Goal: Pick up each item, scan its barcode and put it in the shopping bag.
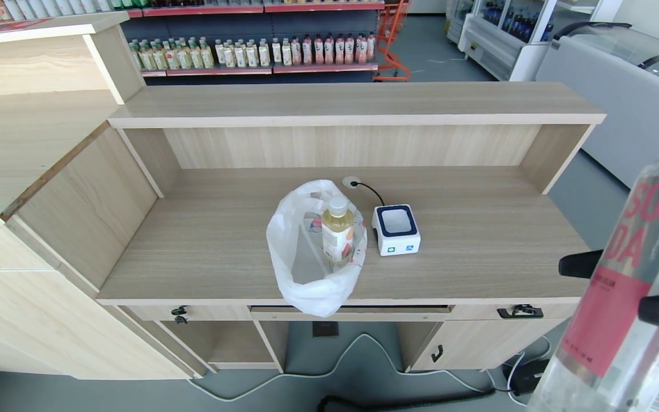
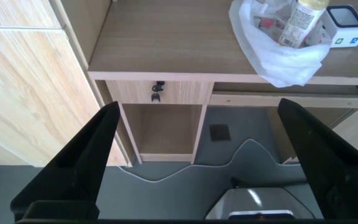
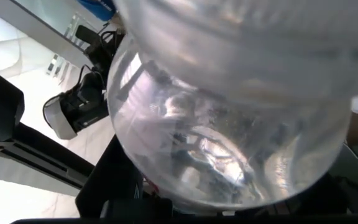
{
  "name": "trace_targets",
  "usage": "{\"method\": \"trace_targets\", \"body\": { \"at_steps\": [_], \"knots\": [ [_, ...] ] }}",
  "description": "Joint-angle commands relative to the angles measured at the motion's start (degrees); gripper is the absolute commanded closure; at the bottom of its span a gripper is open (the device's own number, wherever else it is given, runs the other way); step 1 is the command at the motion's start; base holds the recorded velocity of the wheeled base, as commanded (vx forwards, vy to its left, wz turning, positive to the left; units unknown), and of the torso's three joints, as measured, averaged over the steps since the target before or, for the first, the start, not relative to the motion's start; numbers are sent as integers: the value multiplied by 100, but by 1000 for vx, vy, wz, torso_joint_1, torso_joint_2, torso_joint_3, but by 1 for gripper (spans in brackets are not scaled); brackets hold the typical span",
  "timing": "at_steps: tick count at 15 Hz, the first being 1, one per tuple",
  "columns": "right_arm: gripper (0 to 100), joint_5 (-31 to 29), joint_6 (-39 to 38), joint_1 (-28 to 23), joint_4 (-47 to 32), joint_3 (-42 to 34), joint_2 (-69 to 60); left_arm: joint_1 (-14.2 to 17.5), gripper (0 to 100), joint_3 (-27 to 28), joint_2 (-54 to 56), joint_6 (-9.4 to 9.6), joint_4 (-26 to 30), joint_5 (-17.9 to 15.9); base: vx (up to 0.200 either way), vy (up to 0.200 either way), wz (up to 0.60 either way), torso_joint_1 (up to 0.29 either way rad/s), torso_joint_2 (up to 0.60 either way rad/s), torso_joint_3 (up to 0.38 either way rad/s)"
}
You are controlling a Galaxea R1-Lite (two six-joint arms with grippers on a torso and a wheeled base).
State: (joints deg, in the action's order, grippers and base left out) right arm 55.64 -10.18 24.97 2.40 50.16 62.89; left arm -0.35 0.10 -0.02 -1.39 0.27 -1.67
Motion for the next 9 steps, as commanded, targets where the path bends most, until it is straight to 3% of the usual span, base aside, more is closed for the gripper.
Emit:
{"method": "trace_targets", "body": {
  "at_steps": [1,5,7,9],
  "knots": [
    [100,-9,253,-18,-214,11,-40,0,0,-1,2,-2,0,0,0,0,0,0,0,0],
    [100,-150,605,-124,-249,-7,39,0,0,8,2,-2,0,0,0,0,0,0,0,0],
    [100,-457,1554,-528,-38,-24,461,0,0,-1,2,-2,0,0,0,0,0,0,0,0],
    [100,-466,3285,-1600,1078,-147,1542,0,0,8,2,-2,0,0,0,0,0,0,0,0]
  ]
}}
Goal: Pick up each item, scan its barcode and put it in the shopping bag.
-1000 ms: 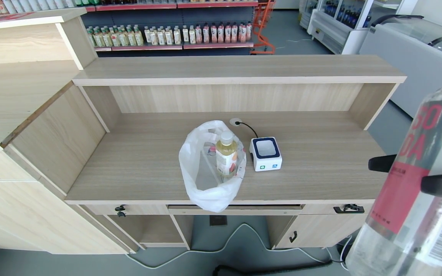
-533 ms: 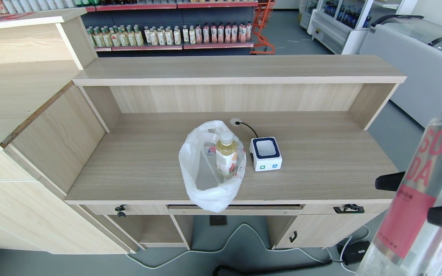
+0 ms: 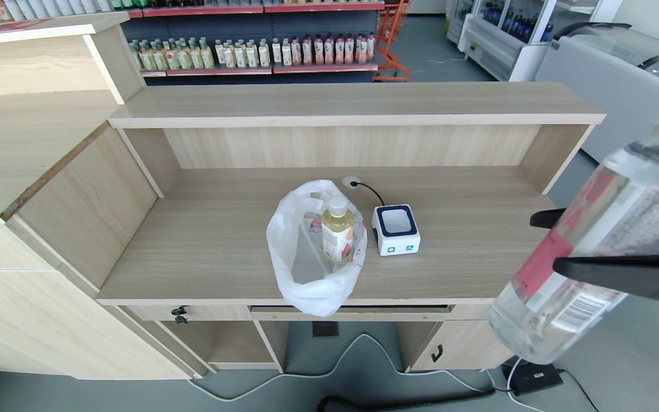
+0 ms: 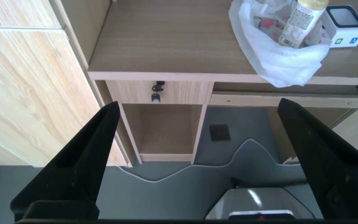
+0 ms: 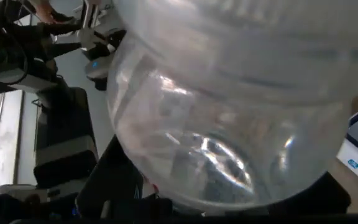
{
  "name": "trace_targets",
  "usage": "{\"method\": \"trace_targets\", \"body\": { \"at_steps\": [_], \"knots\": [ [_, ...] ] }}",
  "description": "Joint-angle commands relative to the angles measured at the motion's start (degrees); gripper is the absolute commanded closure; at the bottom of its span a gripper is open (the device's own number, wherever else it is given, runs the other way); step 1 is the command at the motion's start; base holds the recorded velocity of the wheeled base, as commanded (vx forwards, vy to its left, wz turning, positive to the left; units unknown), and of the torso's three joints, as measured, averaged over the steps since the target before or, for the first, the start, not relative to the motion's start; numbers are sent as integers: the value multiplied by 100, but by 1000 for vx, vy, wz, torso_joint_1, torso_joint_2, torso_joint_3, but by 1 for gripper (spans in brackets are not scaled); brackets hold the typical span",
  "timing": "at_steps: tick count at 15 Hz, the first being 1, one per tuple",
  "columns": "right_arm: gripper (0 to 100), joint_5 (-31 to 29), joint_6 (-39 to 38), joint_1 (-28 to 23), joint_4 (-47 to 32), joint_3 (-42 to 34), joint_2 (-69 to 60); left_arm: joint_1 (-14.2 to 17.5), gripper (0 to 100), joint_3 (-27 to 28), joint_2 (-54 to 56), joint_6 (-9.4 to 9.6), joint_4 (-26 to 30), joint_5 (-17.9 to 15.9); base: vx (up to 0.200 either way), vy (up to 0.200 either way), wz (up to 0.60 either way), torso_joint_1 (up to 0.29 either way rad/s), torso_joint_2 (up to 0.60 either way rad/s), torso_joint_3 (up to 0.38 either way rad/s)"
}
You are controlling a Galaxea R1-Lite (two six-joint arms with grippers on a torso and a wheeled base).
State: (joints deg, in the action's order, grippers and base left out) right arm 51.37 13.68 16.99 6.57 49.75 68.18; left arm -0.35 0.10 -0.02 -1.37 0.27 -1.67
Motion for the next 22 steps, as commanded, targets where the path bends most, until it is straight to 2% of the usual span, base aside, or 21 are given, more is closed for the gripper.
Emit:
{"method": "trace_targets", "body": {
  "at_steps": [1,3,5,7,10,12,15,22],
  "knots": [
    [100,-31,1374,-1075,1259,-115,1487,0,0,-1,2,-4,0,0,0,0,0,0,0,0],
    [100,-57,2016,-1330,2920,105,2718,0,0,-1,2,-4,0,0,0,0,0,0,0,0],
    [100,-66,2429,-1365,4476,747,3922,0,0,-1,2,-4,0,0,0,0,0,0,0,0],
    [100,-66,2605,-1339,5328,1608,4933,0,0,-1,2,-4,0,0,0,0,0,0,0,0],
    [100,-13,2930,-1330,5469,3014,6005,0,0,-1,2,-4,0,0,0,0,0,0,0,0],
    [100,119,2965,-1330,5645,3445,6409,0,0,-1,2,-4,0,0,0,0,0,0,0,0],
    [100,347,2974,-1321,6084,3744,6919,0,0,-1,2,-4,0,0,0,0,0,0,0,0],
    [100,585,2965,-1172,6471,4016,7429,0,0,8,2,-4,0,0,0,0,0,0,0,0]
  ]
}}
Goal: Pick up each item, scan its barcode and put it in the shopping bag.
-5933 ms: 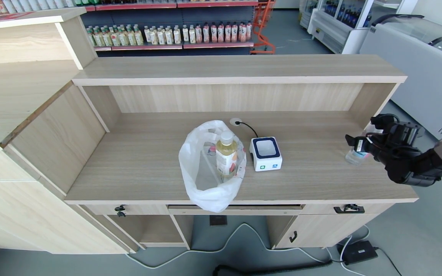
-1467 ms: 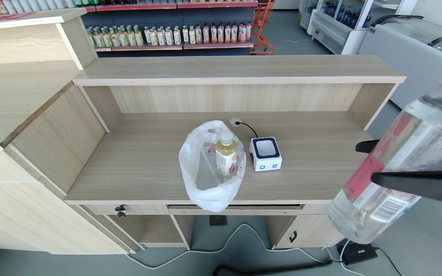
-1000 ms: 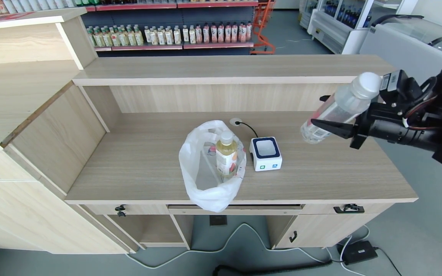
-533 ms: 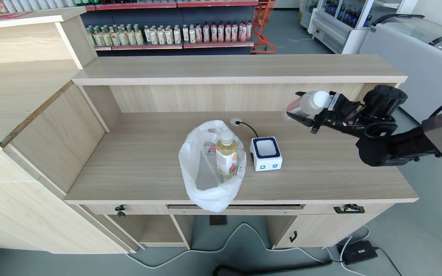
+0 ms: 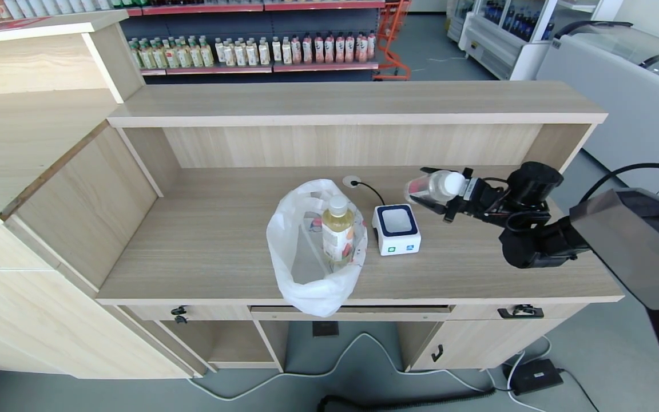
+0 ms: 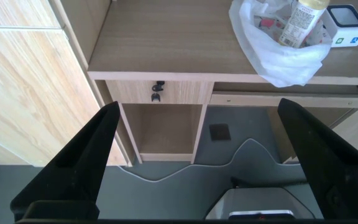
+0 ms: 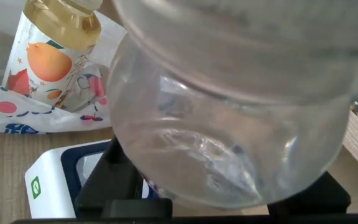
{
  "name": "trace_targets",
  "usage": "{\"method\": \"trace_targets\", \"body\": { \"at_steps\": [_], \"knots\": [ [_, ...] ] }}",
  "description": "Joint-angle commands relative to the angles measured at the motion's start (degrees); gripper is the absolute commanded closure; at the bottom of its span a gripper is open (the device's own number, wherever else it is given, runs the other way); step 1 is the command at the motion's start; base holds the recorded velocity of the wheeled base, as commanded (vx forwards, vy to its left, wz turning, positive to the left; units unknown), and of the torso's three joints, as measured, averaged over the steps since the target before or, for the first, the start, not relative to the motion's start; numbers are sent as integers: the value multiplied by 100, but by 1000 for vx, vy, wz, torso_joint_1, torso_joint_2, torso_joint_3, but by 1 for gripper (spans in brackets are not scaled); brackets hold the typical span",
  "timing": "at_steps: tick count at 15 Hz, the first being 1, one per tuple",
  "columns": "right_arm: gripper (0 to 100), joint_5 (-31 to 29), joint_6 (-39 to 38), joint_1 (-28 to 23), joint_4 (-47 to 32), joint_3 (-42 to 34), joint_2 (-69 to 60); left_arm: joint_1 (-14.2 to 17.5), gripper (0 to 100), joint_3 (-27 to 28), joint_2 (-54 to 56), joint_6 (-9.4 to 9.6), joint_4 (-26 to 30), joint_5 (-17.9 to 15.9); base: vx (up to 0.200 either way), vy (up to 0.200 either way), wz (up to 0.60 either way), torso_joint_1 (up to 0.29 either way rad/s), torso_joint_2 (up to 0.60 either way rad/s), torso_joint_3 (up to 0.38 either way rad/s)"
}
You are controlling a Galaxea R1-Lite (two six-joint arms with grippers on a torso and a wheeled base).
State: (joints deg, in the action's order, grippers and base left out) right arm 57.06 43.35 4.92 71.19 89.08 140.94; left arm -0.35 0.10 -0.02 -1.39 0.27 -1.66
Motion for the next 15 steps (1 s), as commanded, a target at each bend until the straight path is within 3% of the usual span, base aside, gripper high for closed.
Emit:
{"method": "trace_targets", "body": {
  "at_steps": [1,4,15],
  "knots": [
    [100,33,-2,88,9,224,233,0,0,8,2,-2,0,-1,0,0,0,0,0,0],
    [100,59,-2,219,9,593,444,0,0,-1,2,-2,0,-1,0,0,0,0,0,0],
    [100,50,7,290,149,708,742,0,0,-1,2,-2,0,-1,0,0,0,0,0,0]
  ]
}}
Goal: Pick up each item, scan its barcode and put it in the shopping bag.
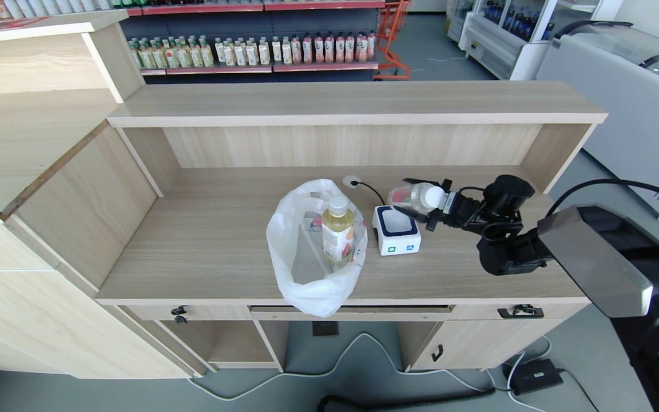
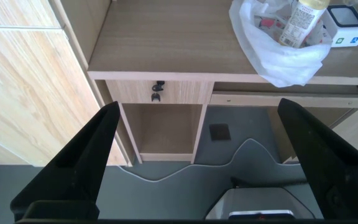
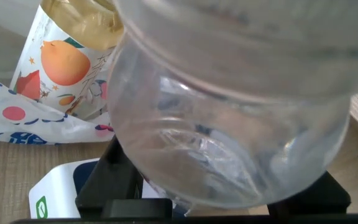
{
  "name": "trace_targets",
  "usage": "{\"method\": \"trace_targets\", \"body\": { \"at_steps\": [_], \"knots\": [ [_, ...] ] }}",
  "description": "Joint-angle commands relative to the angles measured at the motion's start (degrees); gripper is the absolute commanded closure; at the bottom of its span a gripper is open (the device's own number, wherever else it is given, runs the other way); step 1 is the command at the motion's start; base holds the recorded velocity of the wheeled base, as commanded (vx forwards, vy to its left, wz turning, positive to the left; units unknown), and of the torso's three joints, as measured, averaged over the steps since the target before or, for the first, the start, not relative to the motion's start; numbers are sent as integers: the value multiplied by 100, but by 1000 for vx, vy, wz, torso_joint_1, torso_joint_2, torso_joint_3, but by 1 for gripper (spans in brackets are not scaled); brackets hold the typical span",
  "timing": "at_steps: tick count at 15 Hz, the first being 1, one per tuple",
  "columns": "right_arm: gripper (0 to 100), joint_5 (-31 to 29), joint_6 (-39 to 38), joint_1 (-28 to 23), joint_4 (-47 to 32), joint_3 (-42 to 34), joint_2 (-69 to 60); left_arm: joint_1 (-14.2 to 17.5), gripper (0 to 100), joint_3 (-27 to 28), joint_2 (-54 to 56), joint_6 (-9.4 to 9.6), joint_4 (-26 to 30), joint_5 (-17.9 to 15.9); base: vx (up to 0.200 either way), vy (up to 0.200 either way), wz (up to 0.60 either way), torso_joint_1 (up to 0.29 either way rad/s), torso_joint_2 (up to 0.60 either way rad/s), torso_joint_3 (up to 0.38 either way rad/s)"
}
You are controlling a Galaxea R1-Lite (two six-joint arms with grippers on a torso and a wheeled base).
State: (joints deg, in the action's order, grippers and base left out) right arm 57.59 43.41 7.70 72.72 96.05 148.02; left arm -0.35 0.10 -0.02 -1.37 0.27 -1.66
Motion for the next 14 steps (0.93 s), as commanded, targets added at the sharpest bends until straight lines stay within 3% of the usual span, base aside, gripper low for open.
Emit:
{"method": "trace_targets", "body": {
  "at_steps": [1,14],
  "knots": [
    [100,-2,1,12,23,10,60,0,0,-1,2,-4,0,-1,0,0,0,0,0,0],
    [100,-2,-8,91,23,415,438,0,0,-1,2,-4,0,-1,0,0,0,0,0,0]
  ]
}}
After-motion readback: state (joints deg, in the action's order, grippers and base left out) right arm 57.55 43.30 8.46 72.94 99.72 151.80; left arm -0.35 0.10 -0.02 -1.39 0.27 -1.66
